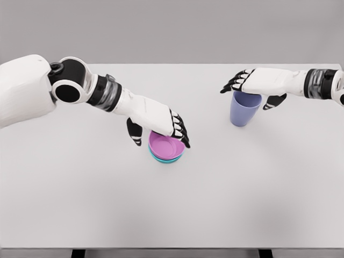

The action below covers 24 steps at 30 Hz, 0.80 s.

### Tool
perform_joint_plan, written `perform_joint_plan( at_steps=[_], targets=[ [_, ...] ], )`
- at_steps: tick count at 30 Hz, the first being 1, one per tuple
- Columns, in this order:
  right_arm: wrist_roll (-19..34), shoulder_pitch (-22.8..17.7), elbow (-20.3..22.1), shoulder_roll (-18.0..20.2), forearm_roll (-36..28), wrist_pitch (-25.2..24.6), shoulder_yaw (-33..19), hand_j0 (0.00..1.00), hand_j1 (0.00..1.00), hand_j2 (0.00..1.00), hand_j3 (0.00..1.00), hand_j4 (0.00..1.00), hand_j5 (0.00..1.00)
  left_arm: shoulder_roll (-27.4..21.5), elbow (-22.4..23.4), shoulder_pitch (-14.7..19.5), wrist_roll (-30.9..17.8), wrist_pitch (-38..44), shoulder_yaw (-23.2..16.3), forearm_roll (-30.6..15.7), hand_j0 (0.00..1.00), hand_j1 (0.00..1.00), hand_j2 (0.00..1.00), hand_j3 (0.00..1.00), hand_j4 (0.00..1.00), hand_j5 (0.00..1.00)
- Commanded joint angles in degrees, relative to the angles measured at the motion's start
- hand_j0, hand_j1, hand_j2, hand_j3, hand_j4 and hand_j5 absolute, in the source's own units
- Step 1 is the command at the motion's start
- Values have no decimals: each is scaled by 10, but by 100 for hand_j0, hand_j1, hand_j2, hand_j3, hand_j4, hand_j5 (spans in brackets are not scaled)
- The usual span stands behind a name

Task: Stacking bowl and cup with both arms

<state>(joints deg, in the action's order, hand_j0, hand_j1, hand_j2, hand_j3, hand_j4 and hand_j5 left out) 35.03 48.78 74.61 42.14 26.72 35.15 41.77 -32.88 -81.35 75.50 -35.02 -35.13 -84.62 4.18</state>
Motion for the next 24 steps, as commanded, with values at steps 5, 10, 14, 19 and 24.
perform_joint_plan(
  at_steps=[5,10,14,19,24],
  targets=[
    [0,0,-2,1,-2,-2,5,100,100,100,100,100,100,-29,-29,7,0,1,42,-44,100,100,100,100,100,100],
    [0,0,-19,-6,3,-2,14,100,100,100,100,100,100,-140,-56,-1,0,1,120,-146,100,100,100,100,100,100],
    [0,2,-21,-7,4,-2,14,100,100,100,100,100,100,-220,-57,-35,0,1,140,-264,100,100,100,100,100,100],
    [0,3,-28,-7,4,-2,14,100,100,100,100,100,100,-253,-56,-176,0,1,203,-334,100,100,100,100,100,100],
    [0,11,-47,-18,5,-2,14,100,100,100,100,100,100,-254,-49,-371,0,1,341,-350,100,100,100,100,100,100]
  ],
)
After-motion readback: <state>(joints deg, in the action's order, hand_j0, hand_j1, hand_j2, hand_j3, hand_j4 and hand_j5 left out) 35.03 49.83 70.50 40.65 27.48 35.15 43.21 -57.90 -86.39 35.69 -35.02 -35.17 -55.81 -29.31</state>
